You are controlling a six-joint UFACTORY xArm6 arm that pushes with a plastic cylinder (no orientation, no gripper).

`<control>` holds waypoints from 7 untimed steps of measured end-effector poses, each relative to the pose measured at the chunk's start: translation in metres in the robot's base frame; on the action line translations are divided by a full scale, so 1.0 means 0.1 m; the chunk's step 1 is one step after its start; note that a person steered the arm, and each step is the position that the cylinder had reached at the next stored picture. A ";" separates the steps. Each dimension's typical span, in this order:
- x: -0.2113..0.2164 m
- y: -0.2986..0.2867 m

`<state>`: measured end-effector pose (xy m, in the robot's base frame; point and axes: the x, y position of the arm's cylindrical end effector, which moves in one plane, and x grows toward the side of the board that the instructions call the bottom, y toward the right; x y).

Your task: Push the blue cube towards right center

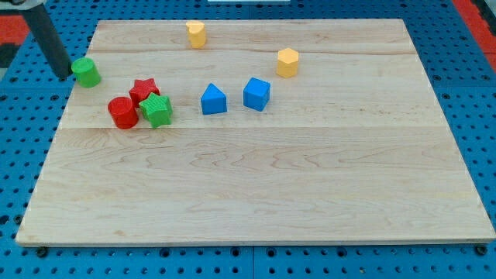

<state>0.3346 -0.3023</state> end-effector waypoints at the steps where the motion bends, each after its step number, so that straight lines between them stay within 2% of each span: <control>1: -0.20 0.81; 2: -0.17 0.56; 3: 0.25 0.32; 4: 0.29 0.95; 7: 0.18 1.72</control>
<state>0.3524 -0.1300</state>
